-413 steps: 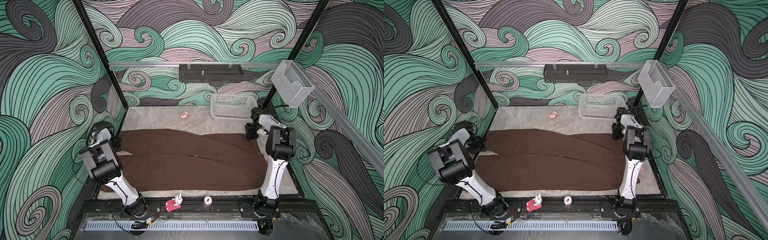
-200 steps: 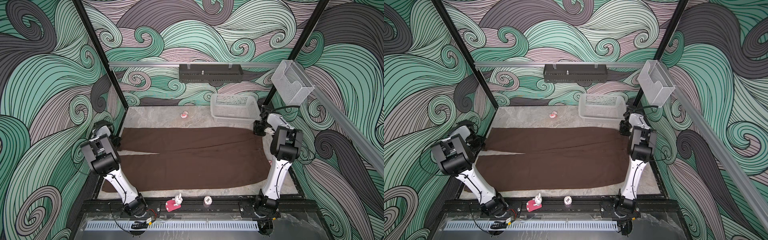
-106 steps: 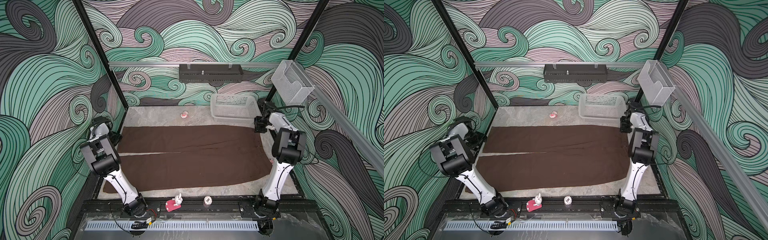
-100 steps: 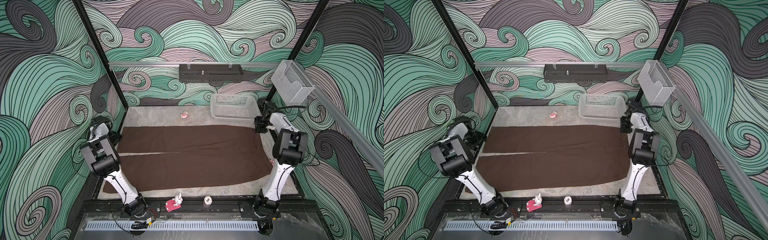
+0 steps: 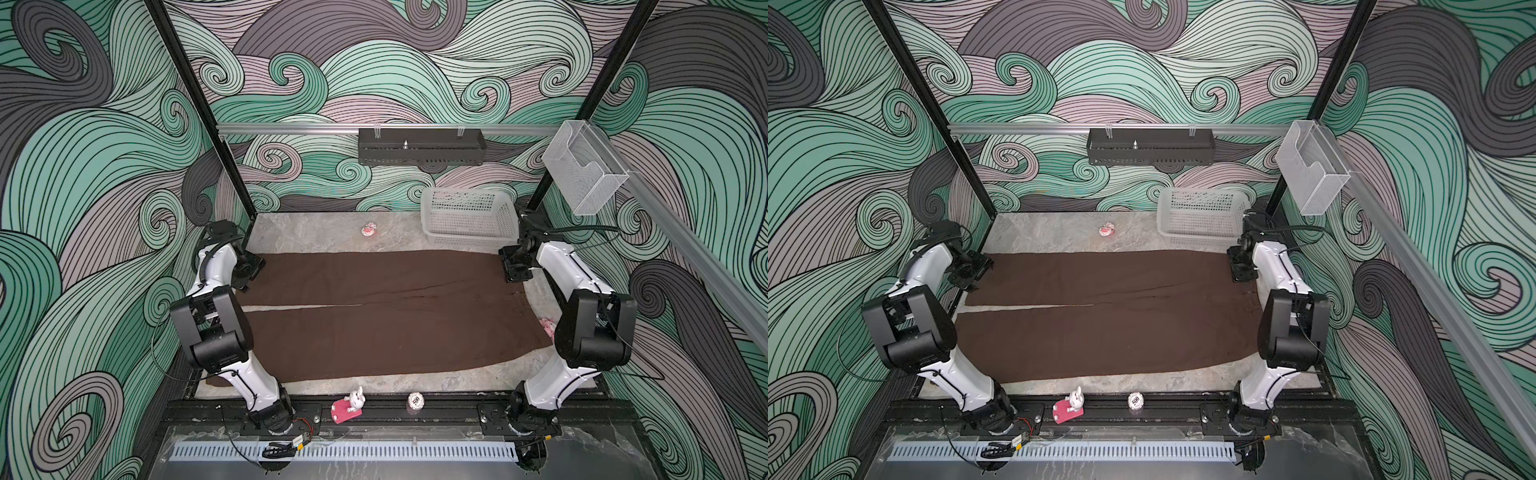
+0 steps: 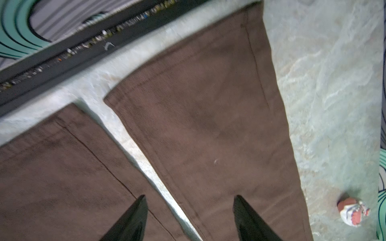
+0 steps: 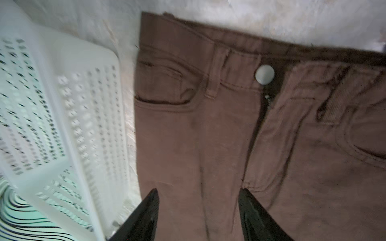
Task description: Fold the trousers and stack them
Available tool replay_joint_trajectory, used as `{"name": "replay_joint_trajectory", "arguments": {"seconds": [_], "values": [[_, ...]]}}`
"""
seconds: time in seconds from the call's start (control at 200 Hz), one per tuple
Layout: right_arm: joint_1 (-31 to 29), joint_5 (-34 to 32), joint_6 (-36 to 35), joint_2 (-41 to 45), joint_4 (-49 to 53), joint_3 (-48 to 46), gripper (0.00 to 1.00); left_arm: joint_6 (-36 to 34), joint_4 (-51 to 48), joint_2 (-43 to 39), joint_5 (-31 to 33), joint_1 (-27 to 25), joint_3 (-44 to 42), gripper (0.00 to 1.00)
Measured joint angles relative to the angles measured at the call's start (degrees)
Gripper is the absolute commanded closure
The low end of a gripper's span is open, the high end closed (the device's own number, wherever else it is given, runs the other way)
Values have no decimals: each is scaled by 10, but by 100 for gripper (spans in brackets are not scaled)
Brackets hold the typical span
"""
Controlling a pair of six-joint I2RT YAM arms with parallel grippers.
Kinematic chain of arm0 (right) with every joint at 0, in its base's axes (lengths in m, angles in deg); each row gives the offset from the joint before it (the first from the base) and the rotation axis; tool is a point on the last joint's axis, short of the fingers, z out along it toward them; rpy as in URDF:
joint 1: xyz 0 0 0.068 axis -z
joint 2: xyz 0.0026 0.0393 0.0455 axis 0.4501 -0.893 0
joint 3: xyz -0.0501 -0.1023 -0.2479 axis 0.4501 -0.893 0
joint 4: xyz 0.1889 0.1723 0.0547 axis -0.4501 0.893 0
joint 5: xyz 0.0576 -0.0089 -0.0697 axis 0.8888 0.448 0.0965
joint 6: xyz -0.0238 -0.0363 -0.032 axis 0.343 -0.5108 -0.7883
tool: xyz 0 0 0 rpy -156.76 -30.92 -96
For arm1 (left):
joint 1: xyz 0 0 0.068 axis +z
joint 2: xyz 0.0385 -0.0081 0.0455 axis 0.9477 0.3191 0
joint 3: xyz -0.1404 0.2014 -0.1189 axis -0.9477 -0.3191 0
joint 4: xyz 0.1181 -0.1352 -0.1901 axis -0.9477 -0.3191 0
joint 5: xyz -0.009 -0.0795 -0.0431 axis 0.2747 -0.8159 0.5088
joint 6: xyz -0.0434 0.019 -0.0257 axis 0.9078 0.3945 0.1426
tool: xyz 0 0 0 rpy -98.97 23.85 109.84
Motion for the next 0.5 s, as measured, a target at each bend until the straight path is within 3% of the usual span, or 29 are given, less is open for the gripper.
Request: {"name": "replay_joint_trajectory", "arguments": {"seconds": [0.28,0.5], "values": [[-82,0,-27,147,7,-130,39,26,4,-59,-23,-89,-55,31],[-93,-2,-36,288,21,-237,40,36,16,-143,-37,-123,-161,31]]}}
